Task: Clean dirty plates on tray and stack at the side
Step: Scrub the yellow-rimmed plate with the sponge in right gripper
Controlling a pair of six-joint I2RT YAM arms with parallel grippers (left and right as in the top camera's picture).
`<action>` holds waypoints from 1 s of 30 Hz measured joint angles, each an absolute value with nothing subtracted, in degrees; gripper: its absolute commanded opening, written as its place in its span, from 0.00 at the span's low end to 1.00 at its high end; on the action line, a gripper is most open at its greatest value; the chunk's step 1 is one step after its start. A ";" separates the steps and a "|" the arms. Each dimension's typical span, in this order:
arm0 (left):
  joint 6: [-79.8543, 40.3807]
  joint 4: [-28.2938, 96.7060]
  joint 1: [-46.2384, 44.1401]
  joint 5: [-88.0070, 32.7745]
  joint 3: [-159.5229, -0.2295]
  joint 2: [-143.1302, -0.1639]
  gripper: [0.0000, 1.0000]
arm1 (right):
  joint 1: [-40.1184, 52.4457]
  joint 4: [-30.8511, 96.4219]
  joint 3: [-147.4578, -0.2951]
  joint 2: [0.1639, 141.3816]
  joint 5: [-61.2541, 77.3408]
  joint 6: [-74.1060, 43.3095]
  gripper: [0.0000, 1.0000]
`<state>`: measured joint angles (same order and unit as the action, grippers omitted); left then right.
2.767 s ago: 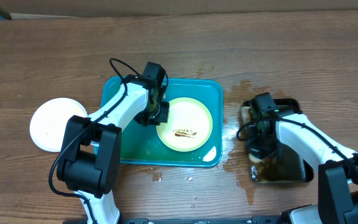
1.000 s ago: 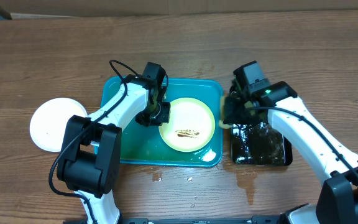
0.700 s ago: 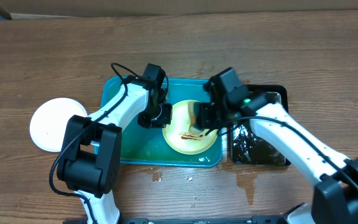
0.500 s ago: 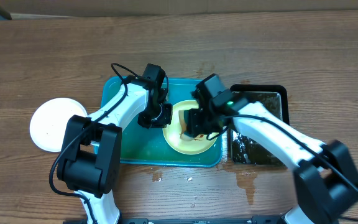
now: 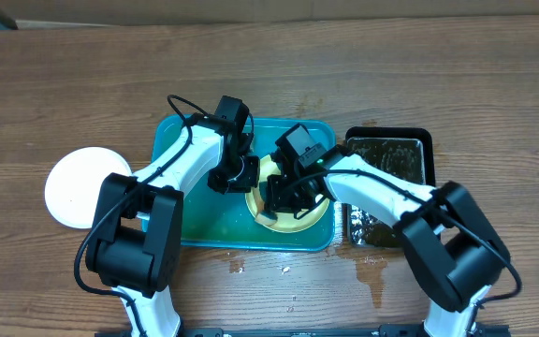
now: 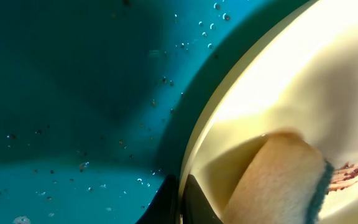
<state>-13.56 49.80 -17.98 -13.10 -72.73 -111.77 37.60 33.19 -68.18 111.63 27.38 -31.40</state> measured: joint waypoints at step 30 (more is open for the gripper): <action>-16.19 54.43 -15.62 -9.26 -72.58 -111.02 0.04 | 30.02 51.94 -72.77 102.59 9.67 -26.24 0.04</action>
